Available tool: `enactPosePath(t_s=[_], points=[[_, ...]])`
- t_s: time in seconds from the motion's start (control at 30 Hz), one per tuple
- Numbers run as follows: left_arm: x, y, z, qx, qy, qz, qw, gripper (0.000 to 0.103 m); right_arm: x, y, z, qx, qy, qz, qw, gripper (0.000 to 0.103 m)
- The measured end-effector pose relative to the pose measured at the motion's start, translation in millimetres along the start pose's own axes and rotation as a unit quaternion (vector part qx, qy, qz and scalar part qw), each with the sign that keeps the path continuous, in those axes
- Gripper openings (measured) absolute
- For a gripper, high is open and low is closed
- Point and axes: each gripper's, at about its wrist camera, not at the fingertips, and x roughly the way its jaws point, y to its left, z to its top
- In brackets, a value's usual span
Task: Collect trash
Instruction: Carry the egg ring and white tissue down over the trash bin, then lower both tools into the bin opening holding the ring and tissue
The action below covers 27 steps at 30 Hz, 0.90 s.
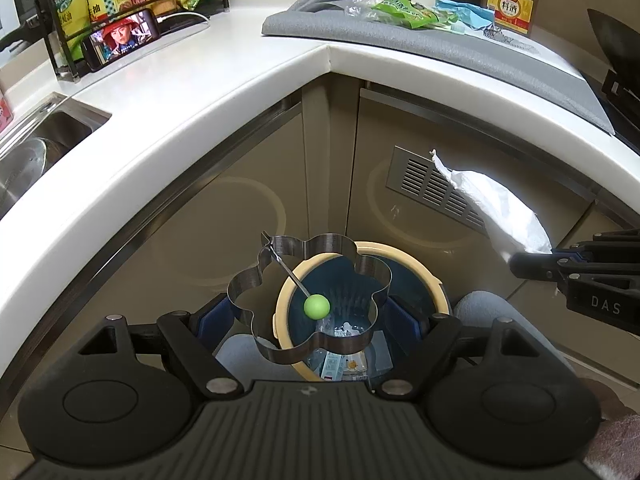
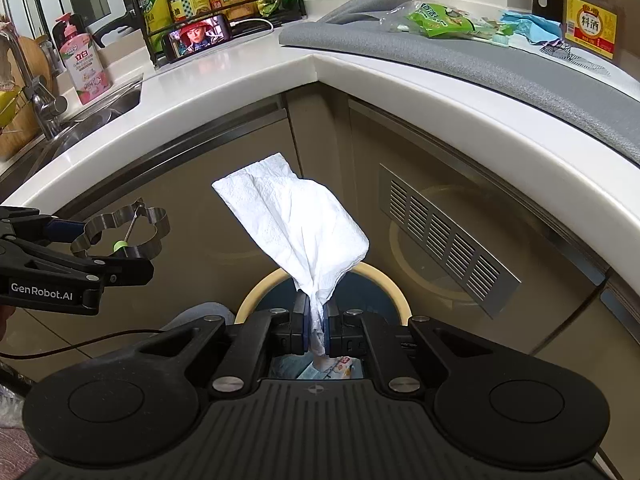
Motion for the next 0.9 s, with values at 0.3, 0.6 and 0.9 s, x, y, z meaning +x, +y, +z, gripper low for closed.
enactPosePath(t_s=[0.3, 0.6, 0.9], points=[[10, 0, 2, 0.001, 0.010, -0.003, 0.9999, 0.086, 10, -1, 2, 0.002, 0.015, -0.002, 1.000, 0.007], [27, -1, 9, -0.002, 0.021, -0.009, 0.9997, 0.086, 29, -8, 6, 0.013, 0.036, -0.004, 0.999, 0.007], [62, -4, 14, -0.004, 0.056, -0.015, 0.9983, 0.086, 64, -14, 6, 0.024, 0.087, 0.002, 0.996, 0.007]])
